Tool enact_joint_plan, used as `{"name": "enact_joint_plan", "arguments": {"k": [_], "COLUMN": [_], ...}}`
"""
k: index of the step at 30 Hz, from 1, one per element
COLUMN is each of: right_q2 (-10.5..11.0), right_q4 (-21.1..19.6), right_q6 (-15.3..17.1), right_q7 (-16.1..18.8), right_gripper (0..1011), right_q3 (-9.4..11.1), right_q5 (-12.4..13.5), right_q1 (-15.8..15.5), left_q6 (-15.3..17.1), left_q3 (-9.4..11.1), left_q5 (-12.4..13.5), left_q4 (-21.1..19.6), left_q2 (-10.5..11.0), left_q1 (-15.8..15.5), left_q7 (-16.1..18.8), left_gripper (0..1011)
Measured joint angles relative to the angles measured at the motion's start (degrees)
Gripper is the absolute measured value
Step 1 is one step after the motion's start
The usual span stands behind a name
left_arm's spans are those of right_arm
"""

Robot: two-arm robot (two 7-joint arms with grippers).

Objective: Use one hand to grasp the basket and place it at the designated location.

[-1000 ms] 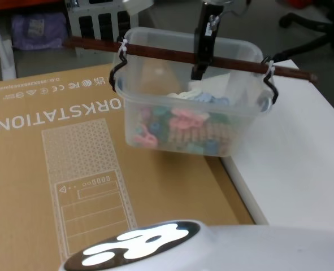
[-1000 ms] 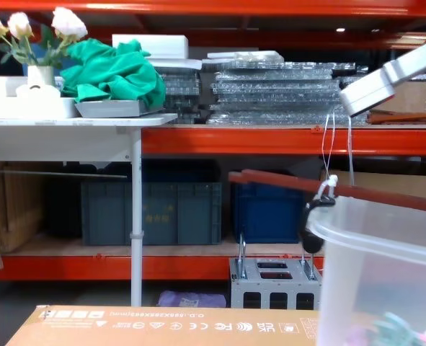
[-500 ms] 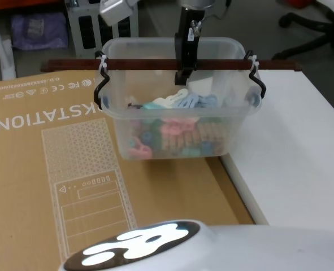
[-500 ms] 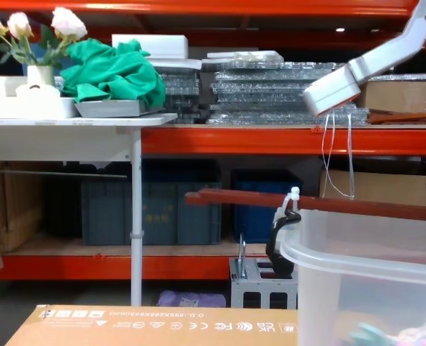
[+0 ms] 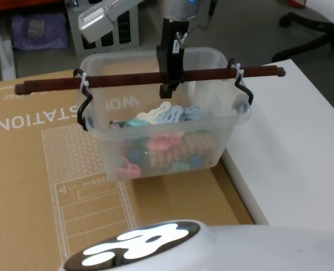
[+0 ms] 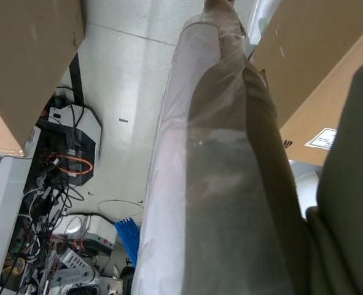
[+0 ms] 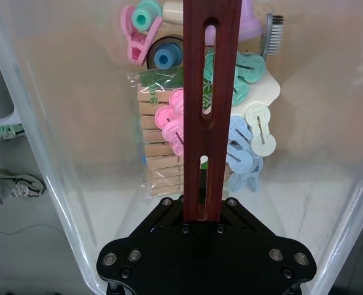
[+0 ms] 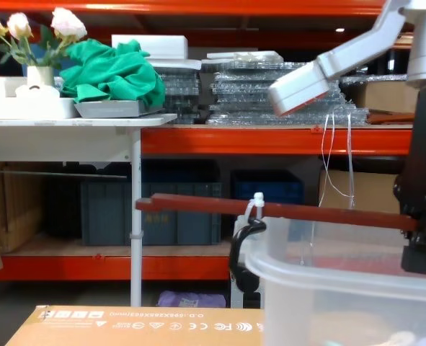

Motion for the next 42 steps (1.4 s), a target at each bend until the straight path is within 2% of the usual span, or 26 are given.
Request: {"name": "enact_joint_plan", "arguments": {"k": [10, 18, 27, 42], "right_q2": [-2.62, -3.46, -3.74, -4.89], "right_q4": [-1.58, -1.40, -0.27, 3.52], "right_q6": [-1.98, -3.16, -6.52, -10.41], "right_q7": [-0.43, -1.70, -6.38, -11.24], "right_gripper": [1, 1, 1, 1], "right_q3": [-2.11, -3.48, -4.24, -5.81], "right_q5": [1.64, 1.41, -3.54, -5.74], "right_q1": [-0.69, -1.49, -3.69, -6.34], "left_q6": [0.00, 0.00, 0.00, 0.00], "left_q3": [0.00, 0.00, 0.00, 0.00], "left_q5": [0.00, 0.01, 0.00, 0.01], "left_q4": [0.00, 0.02, 0.01, 0.03], "left_q2": [0.00, 0.00, 0.00, 0.00], "left_q1": [0.00, 0.00, 0.00, 0.00], "left_q7": [0.00, 0.00, 0.00, 0.00], "left_gripper": [0, 0, 0, 0]}}
